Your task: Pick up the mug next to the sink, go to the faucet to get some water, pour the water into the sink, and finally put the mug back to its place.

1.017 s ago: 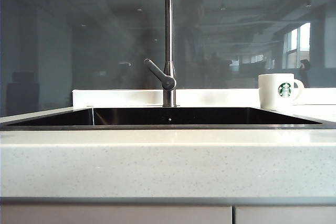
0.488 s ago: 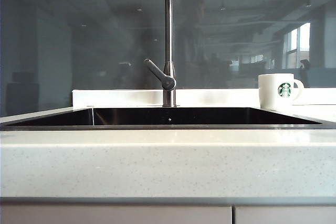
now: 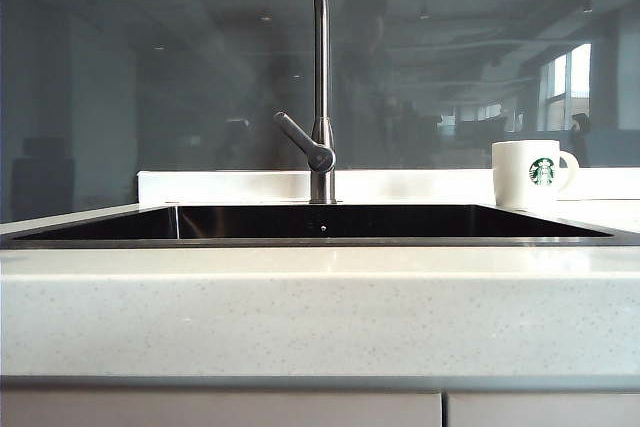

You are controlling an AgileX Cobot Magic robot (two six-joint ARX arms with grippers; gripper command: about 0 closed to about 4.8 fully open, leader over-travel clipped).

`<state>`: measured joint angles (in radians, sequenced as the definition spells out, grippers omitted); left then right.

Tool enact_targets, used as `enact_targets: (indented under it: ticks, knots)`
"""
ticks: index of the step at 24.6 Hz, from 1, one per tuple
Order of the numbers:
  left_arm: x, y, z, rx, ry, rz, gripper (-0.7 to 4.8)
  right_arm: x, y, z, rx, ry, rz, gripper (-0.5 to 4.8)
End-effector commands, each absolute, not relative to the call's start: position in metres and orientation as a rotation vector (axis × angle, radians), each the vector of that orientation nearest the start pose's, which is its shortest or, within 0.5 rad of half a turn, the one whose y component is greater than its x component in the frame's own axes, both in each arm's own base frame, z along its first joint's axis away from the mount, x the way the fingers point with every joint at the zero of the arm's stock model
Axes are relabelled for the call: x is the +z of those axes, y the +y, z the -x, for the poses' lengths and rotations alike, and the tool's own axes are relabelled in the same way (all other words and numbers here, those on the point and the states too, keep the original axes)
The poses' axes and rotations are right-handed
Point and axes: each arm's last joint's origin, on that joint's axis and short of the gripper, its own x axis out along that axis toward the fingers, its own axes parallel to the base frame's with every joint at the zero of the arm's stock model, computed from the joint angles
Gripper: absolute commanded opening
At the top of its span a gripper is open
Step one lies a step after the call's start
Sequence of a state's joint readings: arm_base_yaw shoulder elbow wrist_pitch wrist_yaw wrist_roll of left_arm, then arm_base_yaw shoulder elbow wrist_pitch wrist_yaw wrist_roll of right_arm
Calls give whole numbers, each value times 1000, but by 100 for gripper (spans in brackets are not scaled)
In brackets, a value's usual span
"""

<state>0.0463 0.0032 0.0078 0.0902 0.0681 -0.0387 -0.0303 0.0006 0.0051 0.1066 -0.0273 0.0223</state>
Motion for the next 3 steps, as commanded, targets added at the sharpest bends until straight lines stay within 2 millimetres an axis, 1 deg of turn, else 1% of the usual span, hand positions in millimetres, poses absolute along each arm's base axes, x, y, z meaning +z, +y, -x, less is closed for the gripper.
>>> enact_targets:
  ticks: [1, 3]
  knots:
    - [176, 3, -97, -25, -104, 31, -4, 176, -2, -97, 0, -127, -22, -3]
    - [176, 3, -97, -25, -103, 31, -4, 176, -2, -97, 0, -127, -22, -3]
